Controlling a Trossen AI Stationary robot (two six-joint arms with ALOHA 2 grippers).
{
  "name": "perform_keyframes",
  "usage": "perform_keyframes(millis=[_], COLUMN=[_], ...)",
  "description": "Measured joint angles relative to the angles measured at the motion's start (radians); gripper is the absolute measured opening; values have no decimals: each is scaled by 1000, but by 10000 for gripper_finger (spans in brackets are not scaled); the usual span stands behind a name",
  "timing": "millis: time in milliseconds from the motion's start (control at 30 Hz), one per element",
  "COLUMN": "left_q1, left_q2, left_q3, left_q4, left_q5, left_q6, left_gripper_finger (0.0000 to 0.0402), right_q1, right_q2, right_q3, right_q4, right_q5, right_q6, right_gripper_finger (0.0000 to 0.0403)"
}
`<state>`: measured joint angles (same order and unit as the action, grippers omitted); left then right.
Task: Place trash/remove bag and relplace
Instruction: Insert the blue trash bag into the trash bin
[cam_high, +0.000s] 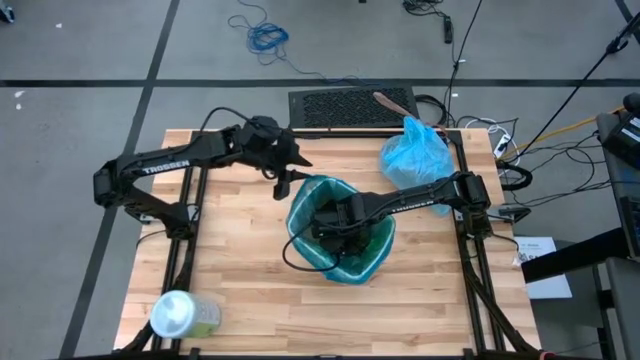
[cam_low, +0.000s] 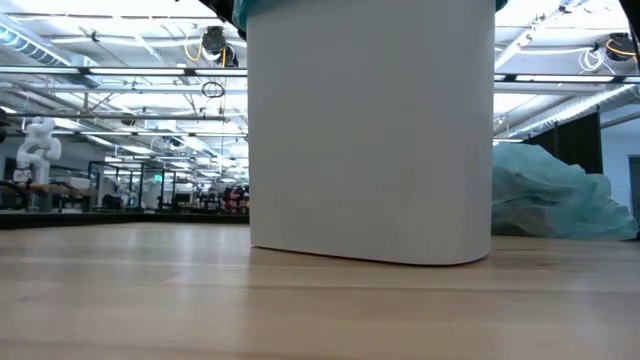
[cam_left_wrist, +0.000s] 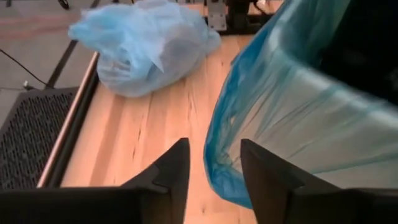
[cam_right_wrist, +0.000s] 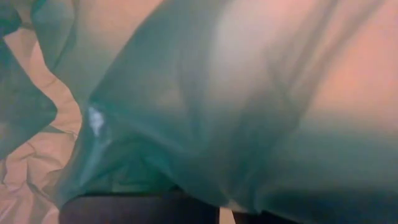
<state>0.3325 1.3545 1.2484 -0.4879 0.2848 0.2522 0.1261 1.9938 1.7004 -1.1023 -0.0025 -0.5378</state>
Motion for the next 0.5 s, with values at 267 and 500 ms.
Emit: perform_keyframes(millis=[267, 500], left_q1=[3, 3], left_q2=[-63, -97], left_q3=[36, 36], left_q4=[-58, -99], left_q5=[-26, -53], left_q6=[18, 23], left_gripper_finger=[167, 167], right_q1=[0, 0], right_q2=[0, 0], right_q3=[0, 11], right_q4=[-4, -44], right_q5=[0, 1], right_q6=[-2, -10], right_gripper_finger=[0, 0])
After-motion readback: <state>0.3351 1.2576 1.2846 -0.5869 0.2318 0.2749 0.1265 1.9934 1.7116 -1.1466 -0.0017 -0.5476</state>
